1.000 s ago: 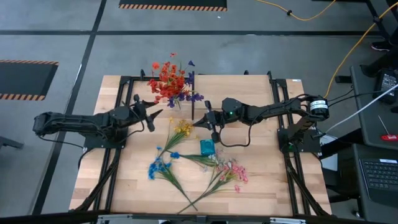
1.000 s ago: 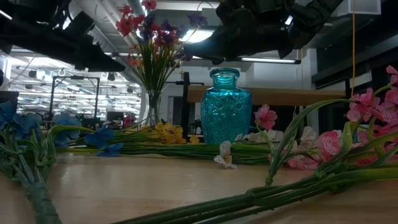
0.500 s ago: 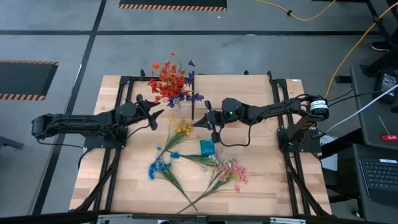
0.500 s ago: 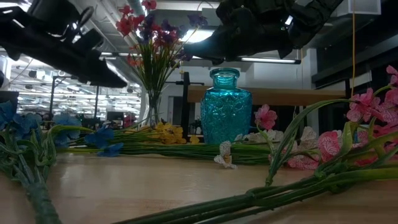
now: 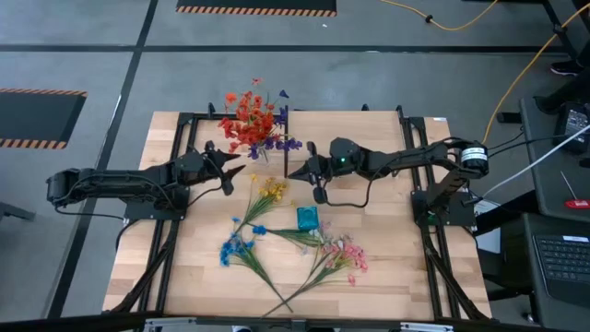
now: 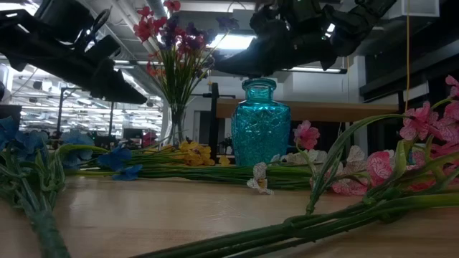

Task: Pick and place flowers into a vace then onto a shelf
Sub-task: Put the transparent vase with the flowers on the shelf

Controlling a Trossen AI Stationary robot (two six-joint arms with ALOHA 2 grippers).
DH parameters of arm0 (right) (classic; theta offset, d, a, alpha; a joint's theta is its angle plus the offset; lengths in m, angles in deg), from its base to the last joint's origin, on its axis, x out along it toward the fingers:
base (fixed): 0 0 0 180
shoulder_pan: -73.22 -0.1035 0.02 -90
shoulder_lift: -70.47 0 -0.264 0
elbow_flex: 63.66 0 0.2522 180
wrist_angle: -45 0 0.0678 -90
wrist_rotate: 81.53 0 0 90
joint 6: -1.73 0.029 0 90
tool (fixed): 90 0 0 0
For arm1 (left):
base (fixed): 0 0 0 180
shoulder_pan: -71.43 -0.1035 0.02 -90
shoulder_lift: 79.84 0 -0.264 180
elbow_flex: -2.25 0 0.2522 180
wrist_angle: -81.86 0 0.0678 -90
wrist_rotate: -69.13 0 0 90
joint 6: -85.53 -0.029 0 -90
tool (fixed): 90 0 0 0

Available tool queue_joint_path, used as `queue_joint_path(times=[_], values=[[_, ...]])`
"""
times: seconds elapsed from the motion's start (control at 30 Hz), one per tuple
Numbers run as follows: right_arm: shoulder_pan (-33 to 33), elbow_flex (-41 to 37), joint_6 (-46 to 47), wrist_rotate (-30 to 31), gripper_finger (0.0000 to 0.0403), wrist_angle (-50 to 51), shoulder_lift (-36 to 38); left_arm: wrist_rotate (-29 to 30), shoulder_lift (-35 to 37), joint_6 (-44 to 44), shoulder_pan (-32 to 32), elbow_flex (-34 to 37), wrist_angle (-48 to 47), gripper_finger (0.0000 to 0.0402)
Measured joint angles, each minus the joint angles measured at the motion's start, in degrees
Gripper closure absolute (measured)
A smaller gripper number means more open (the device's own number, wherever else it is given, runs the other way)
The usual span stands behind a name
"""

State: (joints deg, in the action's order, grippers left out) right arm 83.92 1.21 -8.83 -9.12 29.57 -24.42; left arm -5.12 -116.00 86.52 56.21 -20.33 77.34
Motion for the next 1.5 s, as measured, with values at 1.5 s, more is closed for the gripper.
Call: queue_joint_path(times=[1.5], values=[[1.87,0.02,-4.88,0.00,0.0399,15.37,10.25,-8.37,-23.65,-5.15,-12.63,-4.09,19.25,0.0304]])
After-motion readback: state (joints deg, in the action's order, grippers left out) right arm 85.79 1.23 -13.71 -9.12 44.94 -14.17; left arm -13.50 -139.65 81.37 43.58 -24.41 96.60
